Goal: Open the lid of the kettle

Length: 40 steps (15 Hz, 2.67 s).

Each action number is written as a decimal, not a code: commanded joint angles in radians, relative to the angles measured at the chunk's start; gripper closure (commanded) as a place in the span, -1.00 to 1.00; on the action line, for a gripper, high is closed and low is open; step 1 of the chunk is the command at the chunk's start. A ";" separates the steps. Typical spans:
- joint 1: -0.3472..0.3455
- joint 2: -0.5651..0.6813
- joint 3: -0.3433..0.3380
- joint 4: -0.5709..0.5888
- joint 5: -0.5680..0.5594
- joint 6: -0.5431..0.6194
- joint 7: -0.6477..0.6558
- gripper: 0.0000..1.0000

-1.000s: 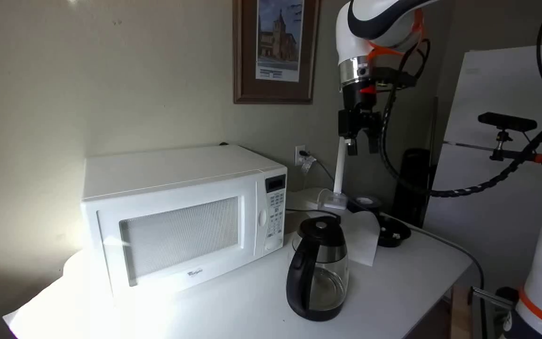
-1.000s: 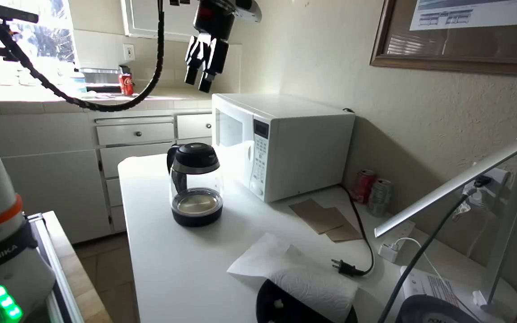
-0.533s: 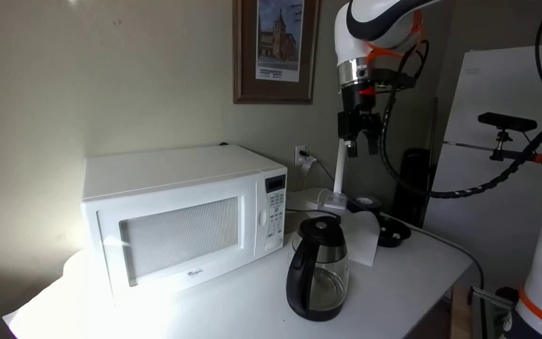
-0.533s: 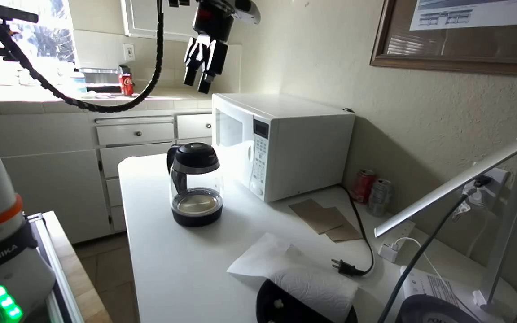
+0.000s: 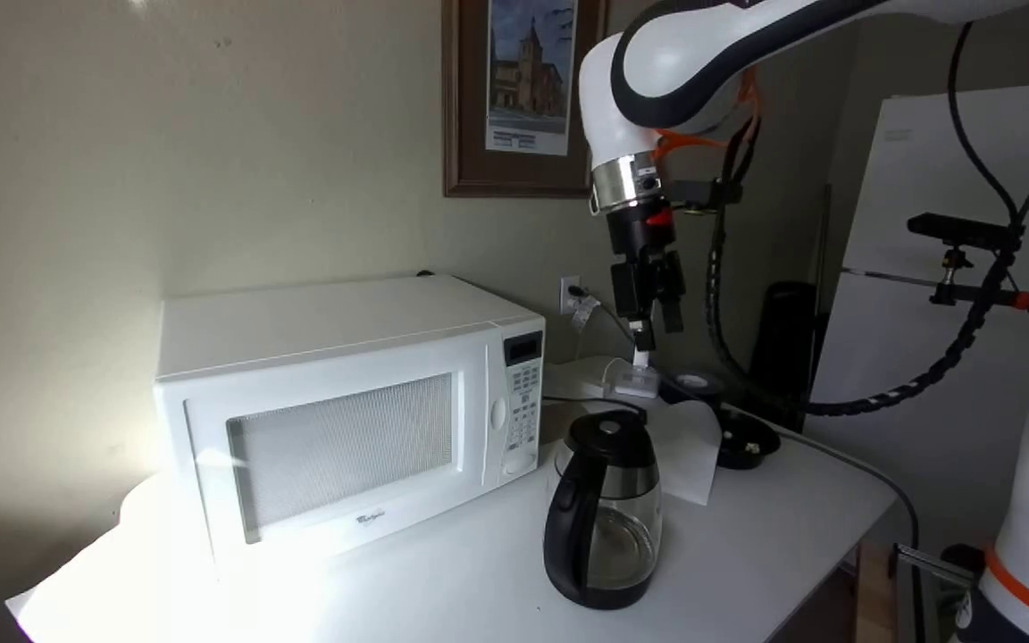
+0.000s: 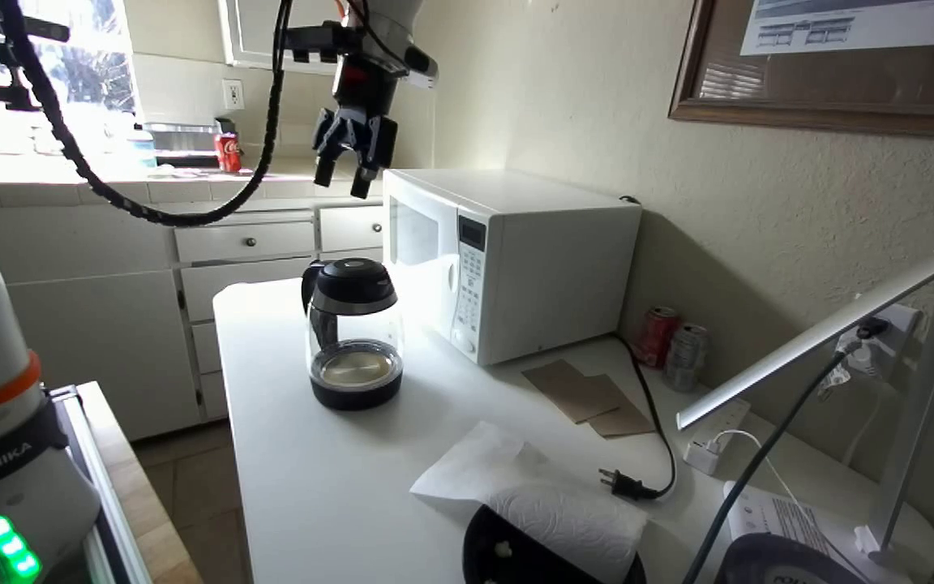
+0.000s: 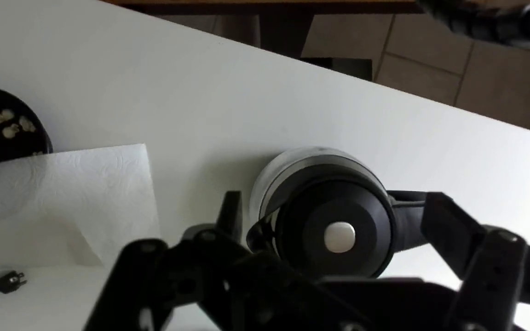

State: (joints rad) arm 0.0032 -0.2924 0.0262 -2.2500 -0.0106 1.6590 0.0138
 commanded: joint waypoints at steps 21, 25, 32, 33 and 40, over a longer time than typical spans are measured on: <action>0.058 0.065 0.017 -0.186 -0.030 0.450 -0.173 1.00; 0.062 0.069 0.016 -0.190 -0.028 0.441 -0.188 1.00; 0.065 0.081 0.016 -0.193 -0.023 0.429 -0.202 1.00; 0.065 0.082 0.016 -0.195 -0.020 0.427 -0.205 1.00; 0.073 0.100 0.017 -0.194 0.005 0.420 -0.222 1.00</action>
State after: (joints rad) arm 0.0666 -0.2050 0.0465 -2.4396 -0.0280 2.0915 -0.1866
